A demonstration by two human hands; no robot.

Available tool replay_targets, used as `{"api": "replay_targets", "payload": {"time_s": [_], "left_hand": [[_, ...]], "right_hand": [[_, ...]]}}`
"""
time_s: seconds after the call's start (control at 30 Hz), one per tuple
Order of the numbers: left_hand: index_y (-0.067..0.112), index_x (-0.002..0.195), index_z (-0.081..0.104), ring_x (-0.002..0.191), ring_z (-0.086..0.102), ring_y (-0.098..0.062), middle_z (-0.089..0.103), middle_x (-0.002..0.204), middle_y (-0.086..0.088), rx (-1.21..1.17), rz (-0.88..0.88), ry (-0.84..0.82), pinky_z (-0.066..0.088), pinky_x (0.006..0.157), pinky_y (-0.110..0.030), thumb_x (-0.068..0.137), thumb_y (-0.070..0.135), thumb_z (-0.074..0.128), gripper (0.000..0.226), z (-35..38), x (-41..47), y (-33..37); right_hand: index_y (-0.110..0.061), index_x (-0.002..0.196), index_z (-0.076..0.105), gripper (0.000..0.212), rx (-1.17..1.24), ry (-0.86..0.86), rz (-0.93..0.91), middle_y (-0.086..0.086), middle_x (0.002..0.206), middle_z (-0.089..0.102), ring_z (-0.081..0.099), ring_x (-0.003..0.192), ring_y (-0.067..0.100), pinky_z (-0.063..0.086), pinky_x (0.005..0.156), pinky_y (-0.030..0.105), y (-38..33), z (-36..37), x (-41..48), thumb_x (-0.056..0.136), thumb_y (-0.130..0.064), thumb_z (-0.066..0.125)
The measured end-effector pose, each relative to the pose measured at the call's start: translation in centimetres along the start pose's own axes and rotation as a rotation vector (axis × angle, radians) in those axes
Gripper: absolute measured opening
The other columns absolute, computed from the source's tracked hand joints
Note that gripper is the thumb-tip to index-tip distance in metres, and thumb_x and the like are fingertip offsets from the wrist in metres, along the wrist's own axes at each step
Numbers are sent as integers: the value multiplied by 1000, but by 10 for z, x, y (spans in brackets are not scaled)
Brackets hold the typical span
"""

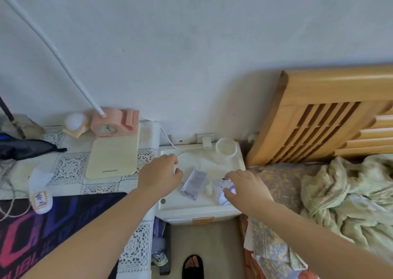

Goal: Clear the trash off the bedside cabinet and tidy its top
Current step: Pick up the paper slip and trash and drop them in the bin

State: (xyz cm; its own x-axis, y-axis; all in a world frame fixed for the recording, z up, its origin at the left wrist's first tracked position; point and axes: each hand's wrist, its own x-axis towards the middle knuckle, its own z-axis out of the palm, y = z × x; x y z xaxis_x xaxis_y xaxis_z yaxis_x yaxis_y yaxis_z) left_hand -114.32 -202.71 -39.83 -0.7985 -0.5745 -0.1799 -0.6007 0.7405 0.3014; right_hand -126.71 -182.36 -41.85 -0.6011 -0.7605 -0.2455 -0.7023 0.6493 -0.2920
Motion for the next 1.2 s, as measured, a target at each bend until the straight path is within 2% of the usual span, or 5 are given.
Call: {"api": "replay_targets", "payload": {"time_s": [0.27, 0.5, 0.83, 1.0, 1.2], "left_hand": [[20, 111, 56, 86, 62, -20, 64, 108, 2, -1, -84, -190, 51, 72, -34, 89, 25, 46, 25, 107, 54, -24], [17, 111, 53, 92, 60, -24, 59, 110, -2, 55, -159, -231, 45, 64, -34, 89, 33, 47, 28, 178, 79, -29], [17, 102, 55, 90, 59, -26, 60, 99, -2, 115, -176, -242, 45, 67, -37, 85, 50, 56, 37, 222, 97, -42], [21, 97, 60, 82, 59, -23, 63, 93, 0, 103, -155, -226, 41, 67, -34, 91, 30, 49, 16, 229, 92, -41], [25, 87, 51, 71, 58, -22, 66, 85, 2, -108, -268, -266, 38, 55, -29, 92, 30, 49, 7, 210, 84, -40]], "right_hand": [[-19, 120, 48, 40, -141, -163, -51, 3, 116, 55, 46, 112, 24, 34, 96, 36, 27, 81, 73, 87, -41, 45], [-17, 123, 45, 44, -186, -236, -77, 3, 122, 51, 42, 116, 25, 32, 98, 36, 36, 140, 110, 88, -43, 48], [-17, 114, 49, 38, -184, -194, -141, 2, 113, 55, 46, 110, 26, 32, 95, 36, 50, 186, 125, 85, -42, 52], [-20, 113, 55, 29, -112, -102, -176, -1, 104, 63, 49, 109, 26, 31, 94, 35, 54, 190, 123, 85, -27, 52], [-17, 102, 67, 28, 25, 35, -171, 2, 84, 71, 62, 91, 29, 44, 85, 38, 45, 166, 117, 74, -13, 70]]}}
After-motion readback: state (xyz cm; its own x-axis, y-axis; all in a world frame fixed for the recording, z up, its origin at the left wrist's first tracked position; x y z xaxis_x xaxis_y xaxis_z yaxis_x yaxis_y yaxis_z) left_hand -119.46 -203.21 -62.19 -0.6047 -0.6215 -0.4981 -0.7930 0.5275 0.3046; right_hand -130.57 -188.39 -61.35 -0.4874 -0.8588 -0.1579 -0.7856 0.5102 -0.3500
